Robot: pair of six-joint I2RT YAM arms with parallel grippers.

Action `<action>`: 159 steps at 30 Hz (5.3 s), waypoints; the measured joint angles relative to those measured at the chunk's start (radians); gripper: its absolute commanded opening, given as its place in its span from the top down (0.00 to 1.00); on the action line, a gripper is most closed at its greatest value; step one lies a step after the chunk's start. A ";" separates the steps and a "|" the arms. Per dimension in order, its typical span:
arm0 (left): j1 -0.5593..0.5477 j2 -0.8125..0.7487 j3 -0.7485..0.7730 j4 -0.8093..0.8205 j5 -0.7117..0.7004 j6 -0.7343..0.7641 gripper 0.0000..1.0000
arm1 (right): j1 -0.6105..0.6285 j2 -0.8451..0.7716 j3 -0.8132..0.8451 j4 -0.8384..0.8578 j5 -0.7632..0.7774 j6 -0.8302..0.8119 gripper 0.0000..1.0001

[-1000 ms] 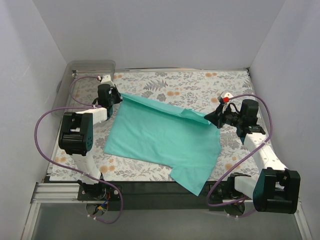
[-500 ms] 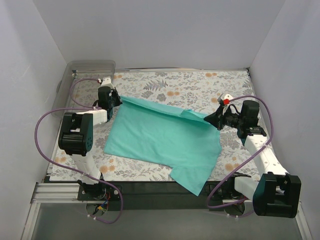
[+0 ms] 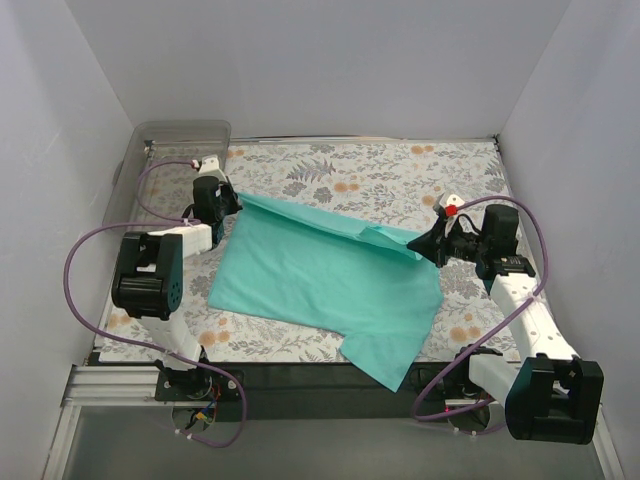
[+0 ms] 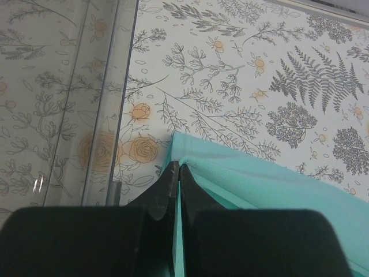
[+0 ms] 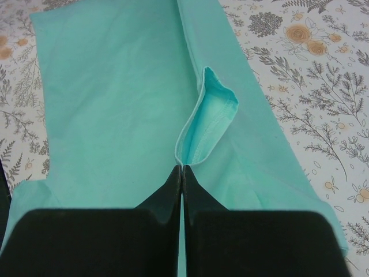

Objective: Fold and stack the t-shirts
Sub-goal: Fold the tshirt

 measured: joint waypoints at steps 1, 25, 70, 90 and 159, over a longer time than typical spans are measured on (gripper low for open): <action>0.000 -0.003 -0.003 0.001 -0.002 0.000 1.00 | 0.000 -0.002 0.000 -0.006 -0.001 -0.004 0.99; 0.010 -0.017 -0.063 0.039 -0.010 0.026 1.00 | -0.007 0.005 0.000 -0.040 0.102 -0.043 0.99; 0.011 -0.116 -0.122 0.020 0.035 0.050 0.47 | -0.013 0.008 0.000 -0.046 0.125 -0.046 0.59; 0.012 -0.332 -0.162 -0.018 0.119 -0.014 0.40 | -0.013 0.178 0.062 -0.120 0.140 -0.039 0.49; 0.012 -1.027 -0.340 -0.554 0.204 -0.052 0.34 | 0.634 0.674 0.503 -0.635 0.343 -0.249 0.37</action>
